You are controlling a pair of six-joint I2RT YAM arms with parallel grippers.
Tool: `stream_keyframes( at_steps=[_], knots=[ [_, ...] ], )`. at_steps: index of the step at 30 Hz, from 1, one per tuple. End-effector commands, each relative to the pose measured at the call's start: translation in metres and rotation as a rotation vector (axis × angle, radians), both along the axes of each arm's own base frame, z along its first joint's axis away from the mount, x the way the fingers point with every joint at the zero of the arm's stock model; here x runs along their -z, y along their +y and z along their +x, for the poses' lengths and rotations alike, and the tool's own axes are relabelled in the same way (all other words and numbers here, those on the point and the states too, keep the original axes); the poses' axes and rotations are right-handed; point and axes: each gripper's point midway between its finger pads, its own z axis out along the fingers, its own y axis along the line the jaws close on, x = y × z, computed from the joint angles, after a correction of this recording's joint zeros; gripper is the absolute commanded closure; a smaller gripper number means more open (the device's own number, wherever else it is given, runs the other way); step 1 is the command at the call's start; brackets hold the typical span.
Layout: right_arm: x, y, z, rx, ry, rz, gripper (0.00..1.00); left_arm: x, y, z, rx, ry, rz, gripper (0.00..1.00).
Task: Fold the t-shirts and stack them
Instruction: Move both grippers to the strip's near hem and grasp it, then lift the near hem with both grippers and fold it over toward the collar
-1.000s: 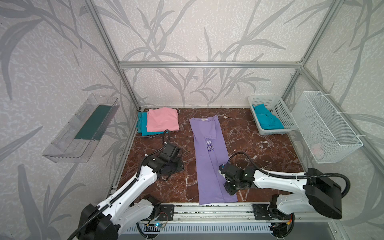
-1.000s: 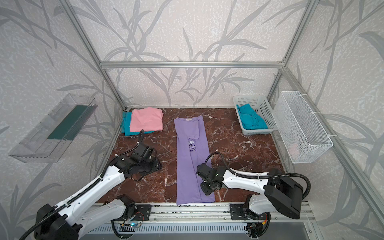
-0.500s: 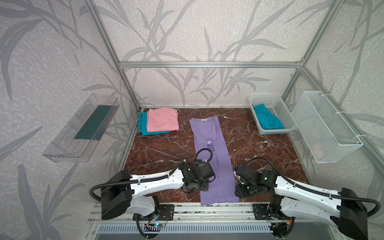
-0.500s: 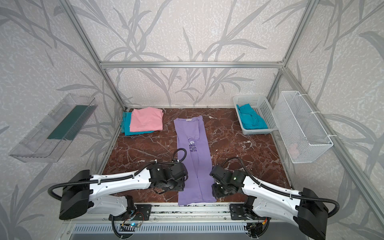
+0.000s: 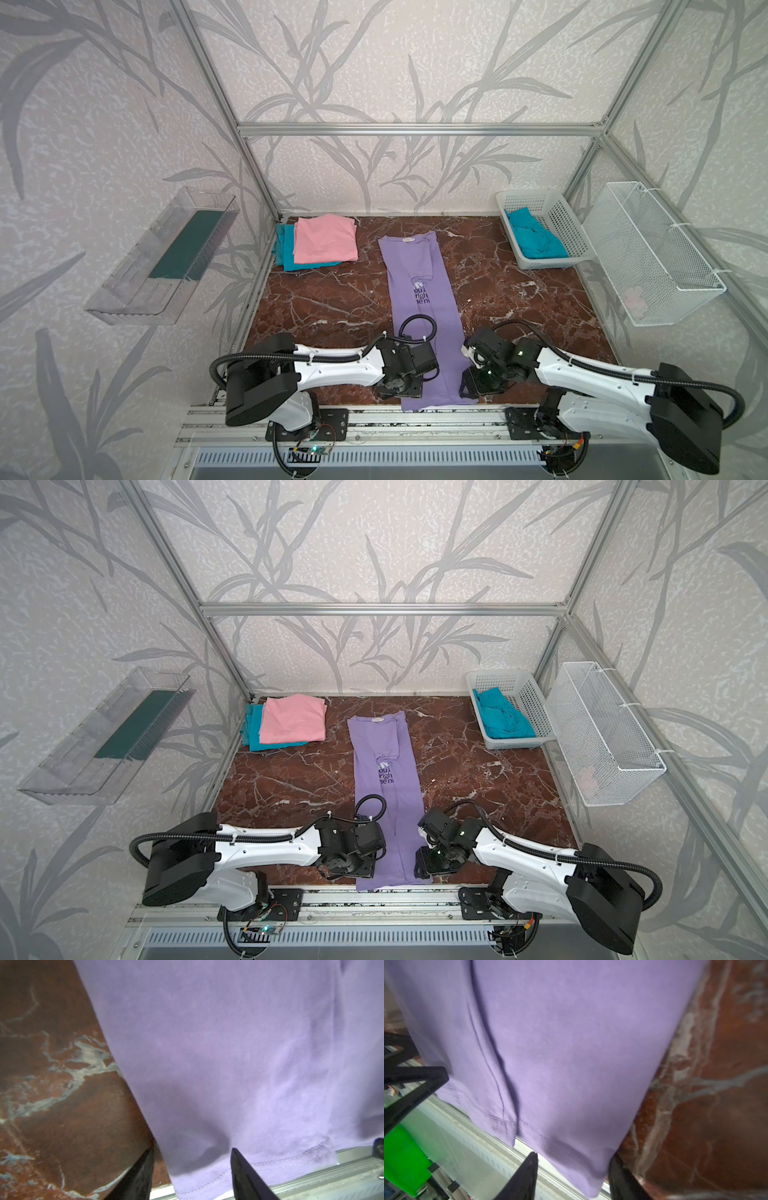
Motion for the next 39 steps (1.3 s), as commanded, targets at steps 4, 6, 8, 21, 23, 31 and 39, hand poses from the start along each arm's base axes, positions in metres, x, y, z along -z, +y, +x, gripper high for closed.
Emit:
stream_keyframes(
  at_steps=[4,6,8,21,23,31,39],
  knots=[
    [0.005,0.008,-0.003,-0.017,0.043,0.027,0.69,0.011,0.008,0.000,-0.060,0.050,-0.004,0.92],
    [0.003,0.009,-0.003,-0.021,0.049,0.027,0.80,0.015,0.018,-0.001,-0.096,0.066,0.001,1.00],
    [0.001,0.008,-0.004,-0.022,0.052,0.024,0.90,0.016,0.023,-0.003,-0.117,0.077,-0.009,1.00],
    [-0.073,0.013,0.087,0.106,-0.141,0.182,1.00,-0.070,0.010,0.063,-0.157,0.002,-0.104,1.00],
    [-0.086,0.019,0.116,0.140,-0.192,0.222,1.00,-0.079,0.010,0.084,-0.166,-0.029,-0.141,1.00],
    [-0.093,0.036,0.225,0.261,-0.212,0.321,1.00,-0.108,0.028,0.172,-0.264,-0.064,-0.217,1.00],
    [-0.070,0.035,0.306,0.326,-0.198,0.316,1.00,-0.093,0.035,0.247,-0.370,-0.032,-0.333,1.00]
  ],
)
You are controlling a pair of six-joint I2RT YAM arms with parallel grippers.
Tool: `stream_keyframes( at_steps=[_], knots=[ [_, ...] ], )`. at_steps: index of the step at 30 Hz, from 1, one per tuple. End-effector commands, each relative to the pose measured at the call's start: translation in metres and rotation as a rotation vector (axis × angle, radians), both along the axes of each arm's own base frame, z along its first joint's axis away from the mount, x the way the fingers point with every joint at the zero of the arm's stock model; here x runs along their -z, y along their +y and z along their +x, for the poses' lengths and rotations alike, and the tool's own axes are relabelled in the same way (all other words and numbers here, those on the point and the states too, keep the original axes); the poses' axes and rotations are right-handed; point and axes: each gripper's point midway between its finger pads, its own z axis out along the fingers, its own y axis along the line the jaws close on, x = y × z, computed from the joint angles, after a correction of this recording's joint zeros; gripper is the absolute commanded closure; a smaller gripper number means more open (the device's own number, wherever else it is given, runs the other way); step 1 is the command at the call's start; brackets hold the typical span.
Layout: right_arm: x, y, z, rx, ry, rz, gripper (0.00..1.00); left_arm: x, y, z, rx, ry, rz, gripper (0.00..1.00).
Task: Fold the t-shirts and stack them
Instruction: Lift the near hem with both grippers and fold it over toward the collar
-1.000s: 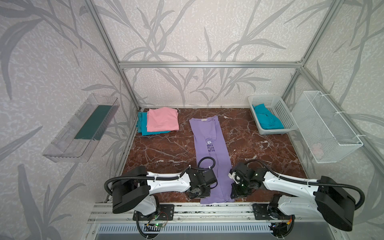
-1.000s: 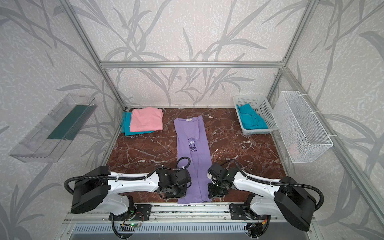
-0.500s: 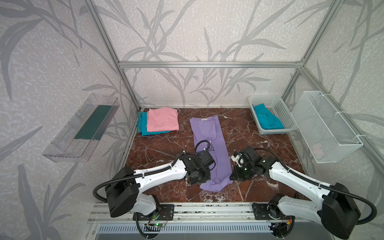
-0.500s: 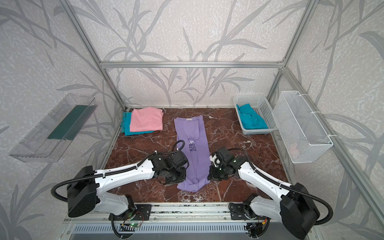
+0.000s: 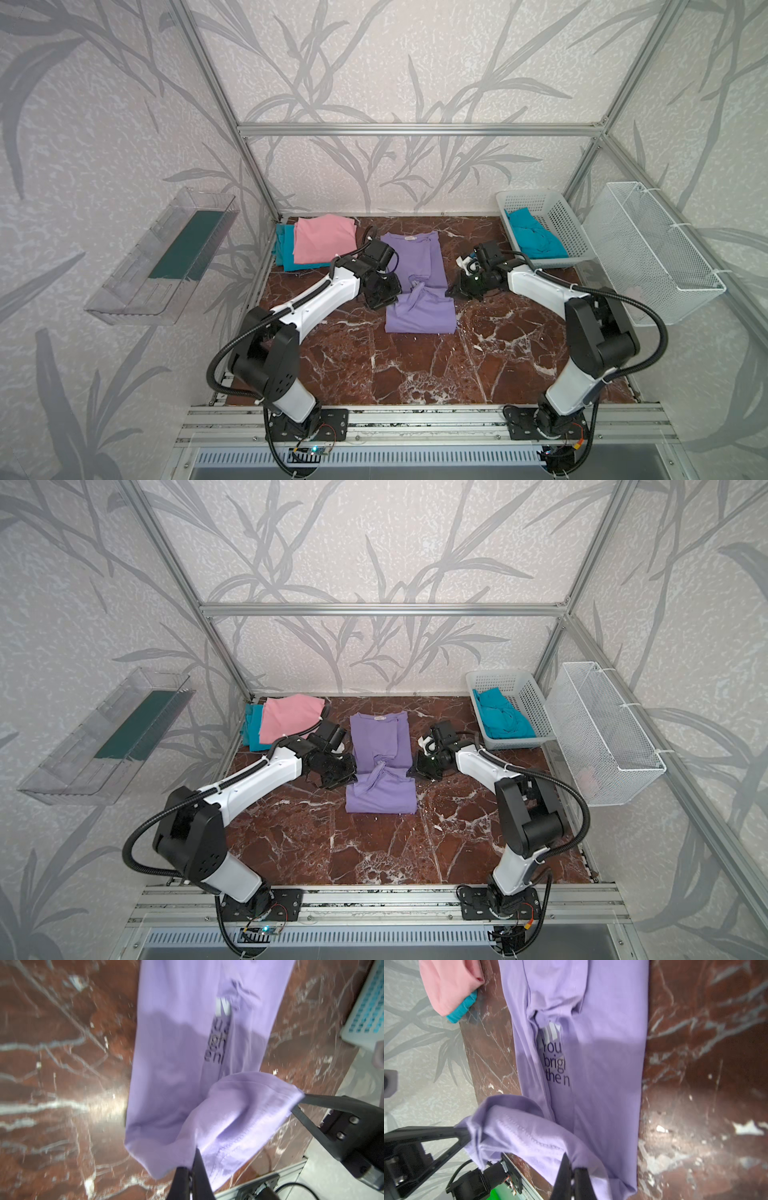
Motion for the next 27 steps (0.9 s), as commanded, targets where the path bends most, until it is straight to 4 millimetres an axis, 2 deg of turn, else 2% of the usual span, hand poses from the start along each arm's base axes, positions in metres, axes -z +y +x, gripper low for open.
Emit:
stream_keyframes(
  at_steps=[1,6,11,12,13,14,17,21,24,26,27],
  knots=[
    [-0.003,0.004,0.030,0.000,-0.029,0.042,1.00,0.001,-0.006,0.023,0.018,-0.003,-0.075,1.00],
    [0.011,0.008,0.063,0.014,-0.013,0.044,1.00,0.016,-0.013,0.056,0.014,0.021,-0.118,1.00],
    [0.031,0.004,0.080,0.032,0.022,0.031,1.00,0.038,-0.009,0.075,-0.007,0.059,-0.120,1.00],
    [0.035,0.003,0.082,0.035,0.029,0.030,1.00,0.041,-0.006,0.078,-0.019,0.068,-0.122,0.97],
    [0.036,0.002,0.083,0.039,0.031,0.031,0.95,0.043,-0.004,0.082,-0.029,0.071,-0.126,0.94],
    [0.039,0.000,0.085,0.045,0.032,0.030,0.85,0.044,0.000,0.085,-0.041,0.073,-0.130,0.90],
    [0.037,-0.007,0.094,0.065,0.018,0.032,0.72,0.038,0.015,0.096,-0.075,0.063,-0.137,0.79],
    [0.020,-0.018,0.110,0.105,-0.031,0.043,0.63,0.022,0.044,0.111,-0.162,0.038,-0.159,0.62],
    [-0.001,-0.020,0.119,0.102,-0.091,0.050,0.60,0.009,0.064,0.118,-0.225,0.013,-0.168,0.59],
    [-0.013,-0.020,0.116,0.086,-0.126,0.039,0.60,-0.007,0.064,0.116,-0.218,-0.031,-0.151,0.58],
    [-0.018,-0.019,0.112,0.074,-0.146,0.024,0.62,-0.015,0.058,0.112,-0.189,-0.056,-0.141,0.59]
  ],
)
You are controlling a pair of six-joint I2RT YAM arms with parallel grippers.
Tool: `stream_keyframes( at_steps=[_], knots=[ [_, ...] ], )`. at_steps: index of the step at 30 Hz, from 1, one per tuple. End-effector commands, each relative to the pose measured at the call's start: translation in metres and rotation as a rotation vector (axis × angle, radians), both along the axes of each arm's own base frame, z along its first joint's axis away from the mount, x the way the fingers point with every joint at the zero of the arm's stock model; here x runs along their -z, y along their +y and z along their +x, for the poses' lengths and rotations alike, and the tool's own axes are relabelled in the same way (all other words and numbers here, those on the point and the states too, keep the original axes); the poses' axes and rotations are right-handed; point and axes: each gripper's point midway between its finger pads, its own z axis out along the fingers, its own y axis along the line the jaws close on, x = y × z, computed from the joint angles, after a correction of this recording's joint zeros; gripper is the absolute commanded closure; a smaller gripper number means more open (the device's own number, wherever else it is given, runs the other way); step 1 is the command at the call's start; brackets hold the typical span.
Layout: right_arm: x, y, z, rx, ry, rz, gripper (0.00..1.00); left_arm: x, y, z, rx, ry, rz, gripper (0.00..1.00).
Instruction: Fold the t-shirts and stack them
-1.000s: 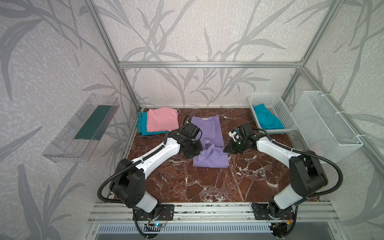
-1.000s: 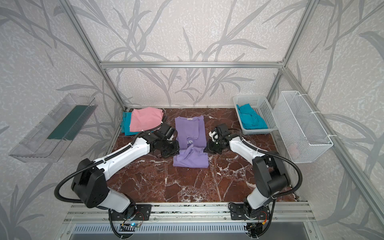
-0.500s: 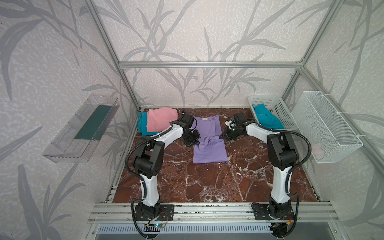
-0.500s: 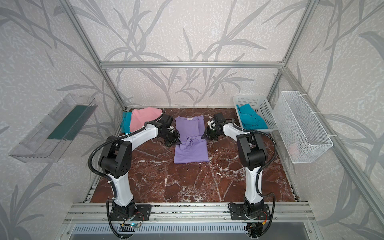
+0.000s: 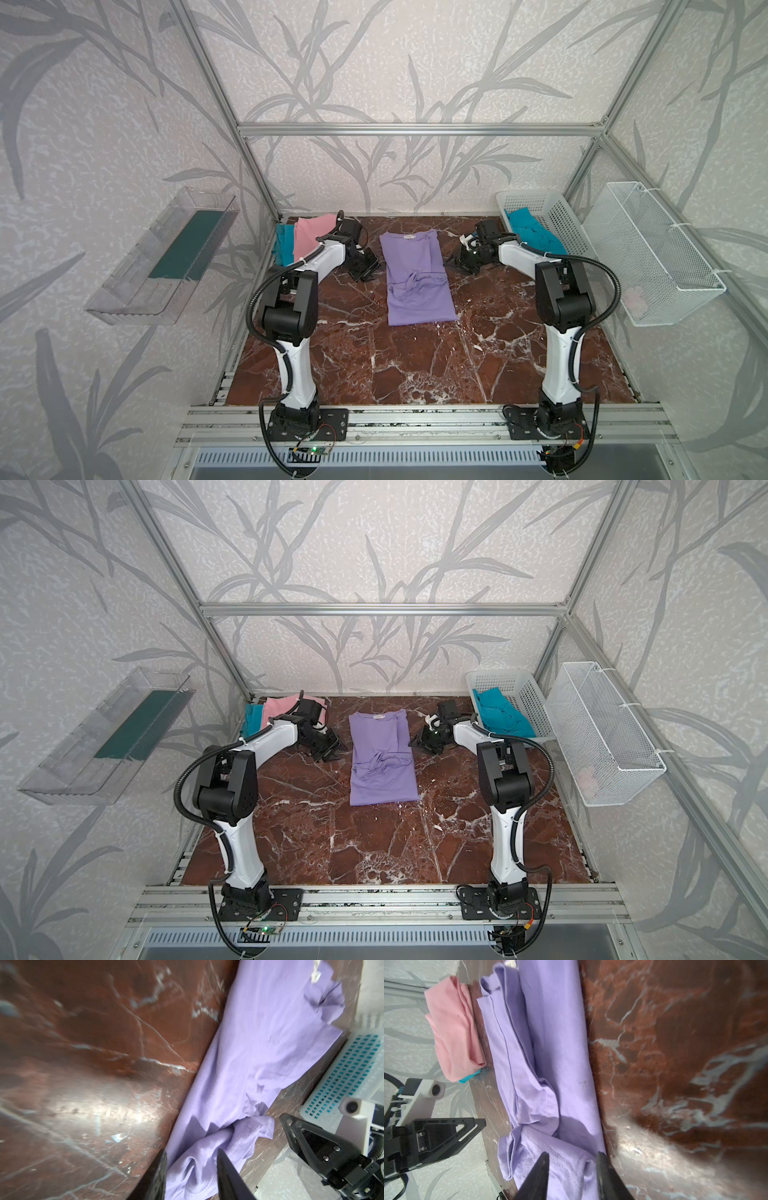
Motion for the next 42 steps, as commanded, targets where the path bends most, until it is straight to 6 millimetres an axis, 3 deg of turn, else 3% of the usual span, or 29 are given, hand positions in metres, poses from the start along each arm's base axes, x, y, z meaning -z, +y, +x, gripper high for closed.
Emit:
stream_keyframes(
  at_steps=[1,3,6,11,16,19,22,28,32,37,42],
  knots=[
    [-0.041,0.005,-0.003,-0.042,-0.120,-0.032,0.66,-0.048,-0.018,-0.010,0.058,-0.105,0.022,0.59],
    [-0.042,0.010,-0.021,-0.085,-0.137,-0.085,0.83,-0.053,-0.042,-0.028,0.154,-0.113,0.058,0.61],
    [-0.033,0.027,-0.051,-0.165,-0.136,-0.141,1.00,-0.045,-0.079,-0.054,0.284,-0.097,0.106,0.65],
    [-0.007,0.050,-0.087,-0.263,-0.071,-0.180,1.00,-0.008,-0.117,-0.081,0.385,-0.018,0.140,0.68],
    [0.015,0.068,-0.098,-0.309,-0.007,-0.149,1.00,0.016,-0.139,-0.085,0.422,0.025,0.117,0.69],
    [0.026,0.072,-0.090,-0.310,0.014,-0.155,1.00,0.020,-0.141,-0.078,0.427,0.036,0.128,0.70],
    [0.029,0.079,-0.073,-0.314,0.003,-0.162,1.00,0.010,-0.140,-0.068,0.433,0.019,0.133,0.70],
    [0.008,0.101,-0.001,-0.284,-0.069,-0.117,1.00,-0.022,-0.119,-0.047,0.423,-0.040,0.222,0.70],
    [-0.009,0.109,0.032,-0.274,-0.100,-0.103,1.00,-0.019,-0.113,-0.051,0.427,-0.026,0.253,0.70],
    [-0.030,0.104,0.041,-0.283,-0.142,-0.146,1.00,-0.003,-0.109,-0.050,0.434,-0.004,0.277,0.70],
    [-0.043,0.082,0.027,-0.258,-0.185,-0.204,1.00,0.005,-0.093,-0.032,0.398,0.013,0.286,0.66]
  ],
)
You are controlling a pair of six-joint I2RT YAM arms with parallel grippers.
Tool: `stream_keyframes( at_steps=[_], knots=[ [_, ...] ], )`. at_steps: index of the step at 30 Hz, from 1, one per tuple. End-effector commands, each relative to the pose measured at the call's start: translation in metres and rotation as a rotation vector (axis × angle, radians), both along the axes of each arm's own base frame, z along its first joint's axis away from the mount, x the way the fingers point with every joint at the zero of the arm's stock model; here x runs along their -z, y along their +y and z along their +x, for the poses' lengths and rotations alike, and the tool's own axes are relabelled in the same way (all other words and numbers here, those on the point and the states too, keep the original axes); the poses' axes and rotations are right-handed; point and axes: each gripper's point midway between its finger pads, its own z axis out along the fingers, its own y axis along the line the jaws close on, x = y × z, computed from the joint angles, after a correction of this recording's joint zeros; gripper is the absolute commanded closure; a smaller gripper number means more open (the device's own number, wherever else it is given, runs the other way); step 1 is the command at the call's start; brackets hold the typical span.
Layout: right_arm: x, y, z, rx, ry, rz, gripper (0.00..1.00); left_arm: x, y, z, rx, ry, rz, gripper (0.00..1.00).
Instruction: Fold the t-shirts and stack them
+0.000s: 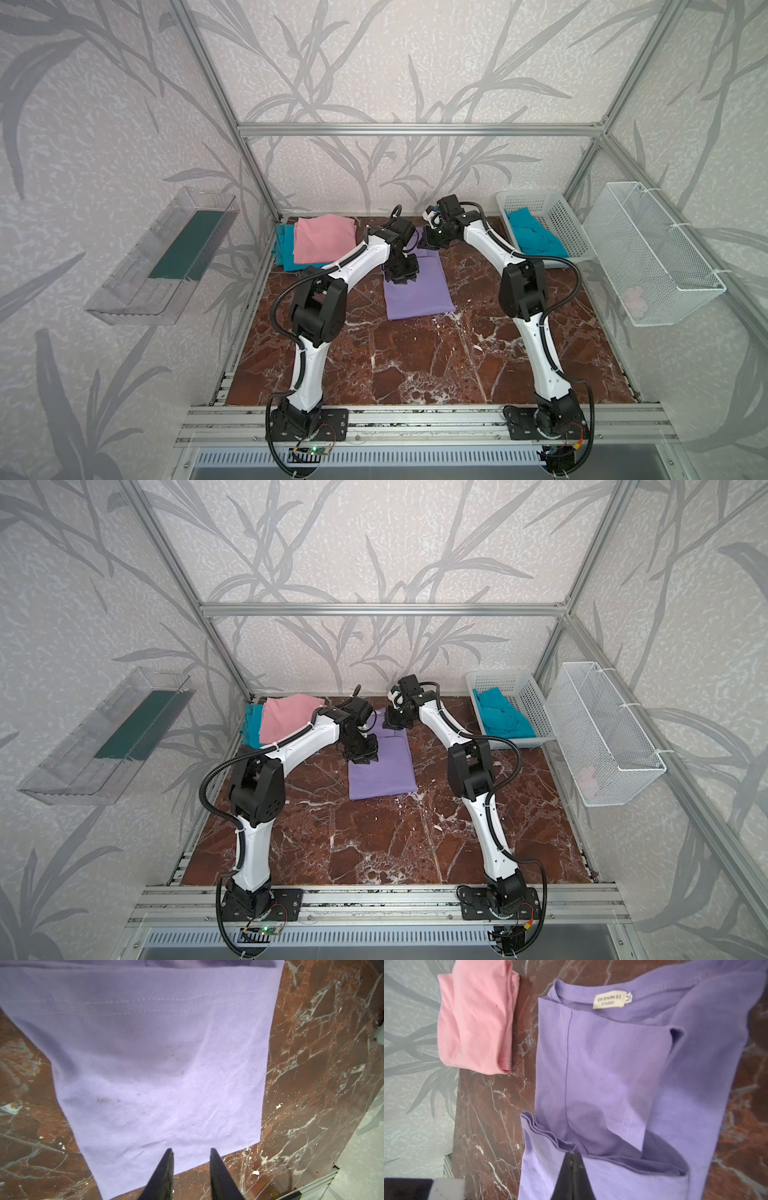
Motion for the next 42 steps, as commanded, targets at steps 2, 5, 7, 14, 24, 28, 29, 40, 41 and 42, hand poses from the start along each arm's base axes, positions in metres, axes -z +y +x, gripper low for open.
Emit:
stream_keyframes(
  at_steps=[2,5,7,14,24,28,29,40,41,42],
  knots=[
    [-0.017,-0.029,-0.023,0.036,-0.016,-0.040,1.00,0.005,0.024,0.010,-0.035,0.020,0.040,0.64],
    [-0.010,-0.055,-0.044,0.090,0.020,-0.040,0.97,-0.005,0.032,0.003,-0.039,0.004,0.044,0.63],
    [-0.003,-0.069,-0.064,0.106,0.052,-0.060,0.93,-0.008,0.036,-0.008,-0.039,0.011,0.043,0.62],
    [0.018,-0.089,-0.119,0.105,0.121,-0.089,0.79,0.014,0.052,-0.051,-0.083,0.065,0.040,0.57],
    [0.048,-0.080,-0.131,0.081,0.212,-0.077,0.73,0.028,0.050,-0.051,-0.103,0.053,0.013,0.52],
    [0.056,-0.078,-0.129,0.077,0.224,-0.083,0.73,0.031,0.046,-0.048,-0.098,0.056,0.000,0.54],
    [0.058,-0.079,-0.129,0.079,0.228,-0.086,0.73,0.032,0.045,-0.047,-0.097,0.057,0.000,0.55],
    [0.064,-0.078,-0.124,0.078,0.222,-0.109,0.82,0.043,0.044,-0.044,-0.087,0.071,0.009,0.65],
    [0.063,-0.077,-0.123,0.077,0.218,-0.109,0.88,0.043,0.043,-0.044,-0.087,0.071,0.008,0.68],
    [0.061,-0.078,-0.123,0.080,0.215,-0.110,0.95,0.043,0.043,-0.044,-0.086,0.070,0.008,0.74]
  ],
)
